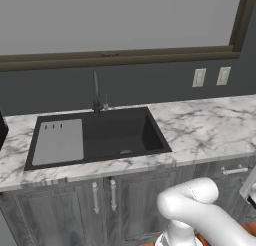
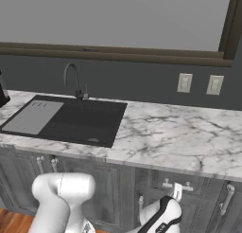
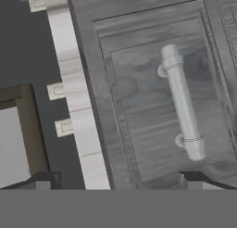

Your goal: Take the pizza cutter from the drawer on the right and place it on the dining counter for cutting.

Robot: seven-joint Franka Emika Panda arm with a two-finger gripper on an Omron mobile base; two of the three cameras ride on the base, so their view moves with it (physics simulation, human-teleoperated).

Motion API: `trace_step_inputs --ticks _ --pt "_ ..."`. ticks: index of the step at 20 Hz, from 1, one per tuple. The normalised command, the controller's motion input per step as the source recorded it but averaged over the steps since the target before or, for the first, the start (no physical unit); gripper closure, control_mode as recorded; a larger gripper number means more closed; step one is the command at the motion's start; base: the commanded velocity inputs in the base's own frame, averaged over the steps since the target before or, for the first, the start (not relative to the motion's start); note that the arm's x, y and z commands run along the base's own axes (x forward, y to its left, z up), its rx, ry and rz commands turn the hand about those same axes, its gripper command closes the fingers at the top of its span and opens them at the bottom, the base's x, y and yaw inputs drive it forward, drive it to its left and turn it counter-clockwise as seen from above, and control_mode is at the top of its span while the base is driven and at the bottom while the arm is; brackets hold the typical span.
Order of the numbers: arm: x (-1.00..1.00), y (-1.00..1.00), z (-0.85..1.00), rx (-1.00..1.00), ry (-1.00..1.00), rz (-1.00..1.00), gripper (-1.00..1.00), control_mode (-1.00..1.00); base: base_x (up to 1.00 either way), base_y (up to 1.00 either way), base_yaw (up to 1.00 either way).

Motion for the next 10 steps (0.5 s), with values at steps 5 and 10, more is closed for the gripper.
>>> trace_step_inputs --ticks 5,10 --pt "0.17 0.00 -0.40 0.00 0.00 0.00 -1.00 -1.00 0.00 0.00 0.00" --pt "0.17 -0.03 -0.33 0.00 0.00 0.00 -1.00 -1.00 0.00 0.00 0.00"
